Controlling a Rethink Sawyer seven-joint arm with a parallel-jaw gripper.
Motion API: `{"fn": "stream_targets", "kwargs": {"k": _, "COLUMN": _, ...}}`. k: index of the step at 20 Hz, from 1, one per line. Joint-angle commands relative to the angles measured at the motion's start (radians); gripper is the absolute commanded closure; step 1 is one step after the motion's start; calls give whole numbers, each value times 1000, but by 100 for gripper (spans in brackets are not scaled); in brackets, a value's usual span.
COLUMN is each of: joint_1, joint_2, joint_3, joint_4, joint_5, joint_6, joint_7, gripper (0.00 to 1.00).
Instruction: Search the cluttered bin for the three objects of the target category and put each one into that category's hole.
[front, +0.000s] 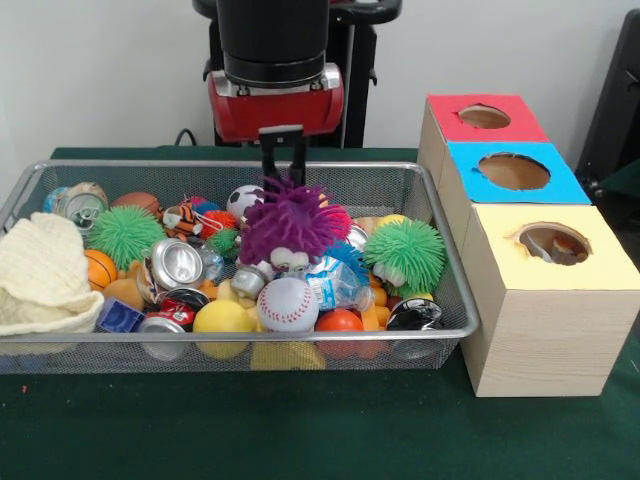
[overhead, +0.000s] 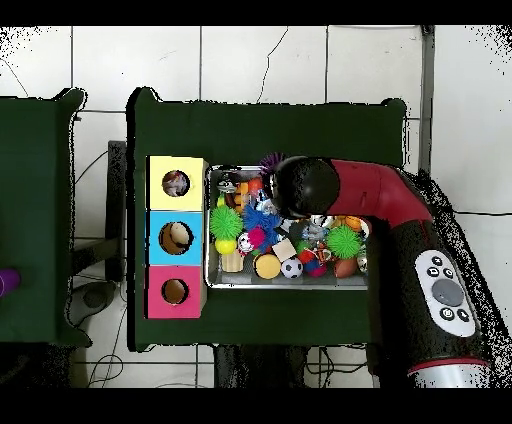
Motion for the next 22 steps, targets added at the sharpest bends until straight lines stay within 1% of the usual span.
{"fn": "stream_targets", "kwargs": {"k": 1, "joint_1": 2, "joint_2": 8, "joint_3": 49, "joint_4": 96, "joint_5": -41, "joint_6": -67, "joint_7": -15, "gripper": 0}}
{"fn": "stream_targets", "kwargs": {"k": 9, "joint_1": -1, "joint_2": 15, "joint_3": 53, "joint_4": 103, "joint_5": -35, "joint_6": -98, "joint_7": -5, "gripper": 0}}
{"fn": "stream_targets", "kwargs": {"k": 17, "joint_1": -27, "joint_2": 30, "joint_3": 75, "joint_4": 128, "joint_5": -24, "joint_6": -154, "joint_7": -7, "gripper": 0}}
{"fn": "stream_targets", "kwargs": {"k": 19, "joint_1": -7, "joint_2": 14, "joint_3": 42, "joint_4": 153, "joint_5": -32, "joint_6": -179, "joint_7": 46, "gripper": 0}}
{"fn": "stream_targets", "kwargs": {"k": 20, "joint_1": 13, "joint_2": -17, "joint_3": 7, "joint_4": 193, "joint_5": -33, "joint_6": -189, "joint_7": 97, "gripper": 0}}
{"fn": "stream_targets", "kwargs": {"k": 22, "joint_1": 49, "joint_2": -52, "joint_3": -39, "joint_4": 222, "joint_5": -34, "joint_6": -191, "joint_7": 156, "gripper": 0}}
